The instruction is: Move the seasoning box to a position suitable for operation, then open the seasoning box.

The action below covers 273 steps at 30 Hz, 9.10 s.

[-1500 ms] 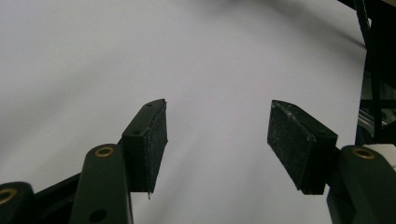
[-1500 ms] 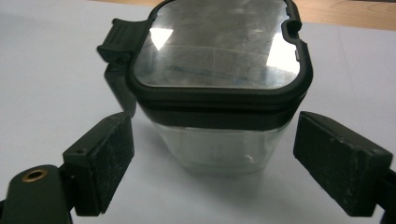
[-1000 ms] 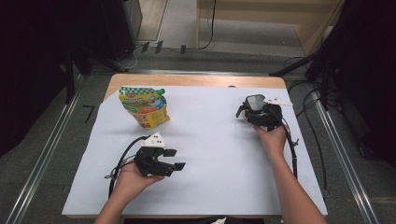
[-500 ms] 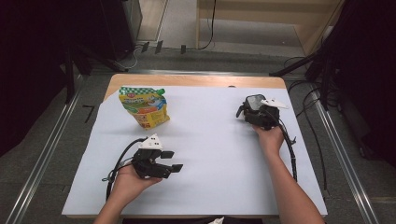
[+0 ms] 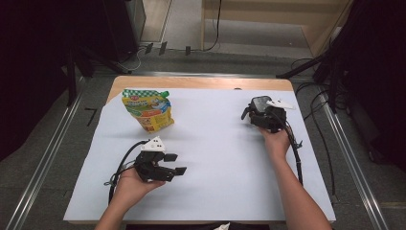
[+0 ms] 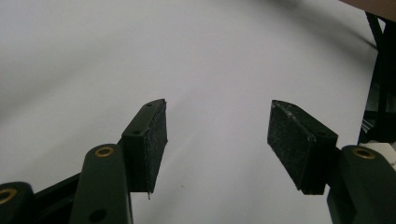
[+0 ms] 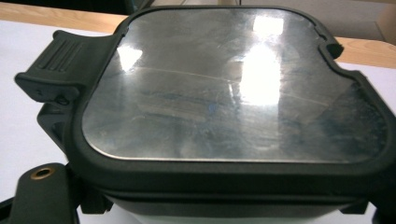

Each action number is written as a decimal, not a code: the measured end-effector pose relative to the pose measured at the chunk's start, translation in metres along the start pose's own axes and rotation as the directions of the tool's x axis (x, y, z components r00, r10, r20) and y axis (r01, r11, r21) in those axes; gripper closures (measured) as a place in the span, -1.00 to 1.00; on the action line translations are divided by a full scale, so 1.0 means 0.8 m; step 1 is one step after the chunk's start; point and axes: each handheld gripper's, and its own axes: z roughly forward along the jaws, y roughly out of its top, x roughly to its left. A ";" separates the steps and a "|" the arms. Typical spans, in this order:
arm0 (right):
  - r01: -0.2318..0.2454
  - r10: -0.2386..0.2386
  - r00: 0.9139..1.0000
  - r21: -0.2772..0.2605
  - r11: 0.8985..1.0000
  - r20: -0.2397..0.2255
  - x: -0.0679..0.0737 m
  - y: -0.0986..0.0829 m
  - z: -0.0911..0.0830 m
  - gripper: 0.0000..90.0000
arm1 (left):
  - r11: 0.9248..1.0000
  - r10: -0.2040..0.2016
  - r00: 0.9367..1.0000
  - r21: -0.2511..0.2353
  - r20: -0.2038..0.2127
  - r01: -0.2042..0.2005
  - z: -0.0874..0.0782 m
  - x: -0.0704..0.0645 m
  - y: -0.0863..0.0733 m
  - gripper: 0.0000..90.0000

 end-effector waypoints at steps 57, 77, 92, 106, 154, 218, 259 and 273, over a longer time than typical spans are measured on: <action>0.244 -0.206 0.890 0.043 0.969 -0.407 0.172 -0.042 -0.088 -0.65 | 0.999 -0.034 0.999 0.005 0.013 0.034 0.016 0.033 0.048 0.00; 0.308 -0.255 0.860 0.051 0.950 -0.442 0.189 -0.068 -0.094 -0.67 | 1.000 0.007 1.000 0.004 0.027 -0.007 0.029 0.029 0.046 0.01; 0.292 -0.189 0.856 0.149 0.945 -0.482 0.162 -0.063 -0.149 -0.57 | 1.000 0.026 0.999 0.014 0.044 -0.027 0.031 0.030 0.045 0.01; 0.282 -0.191 0.861 0.130 0.951 -0.472 0.137 -0.054 -0.169 0.13 | 0.998 -0.010 0.996 0.070 0.093 0.003 0.037 0.031 0.049 0.50; 0.181 -0.094 0.888 0.153 0.972 -0.451 0.128 -0.045 -0.148 1.00 | 0.985 0.076 0.988 0.144 0.138 -0.096 0.092 -0.019 0.057 1.00; 0.202 -0.087 0.851 0.170 0.964 -0.518 0.134 -0.060 -0.205 1.00 | 0.995 0.029 0.993 0.093 0.114 -0.040 0.047 0.015 0.066 0.38; 0.299 -0.142 0.811 0.193 0.935 -0.567 0.166 -0.077 -0.184 1.00 | 0.995 0.091 0.991 0.041 0.099 -0.096 0.047 0.015 0.067 -0.05; 0.242 -0.101 0.847 0.209 0.948 -0.522 0.135 -0.071 -0.183 1.00 | 0.994 0.096 0.990 0.041 0.107 -0.101 0.048 0.012 0.068 -0.07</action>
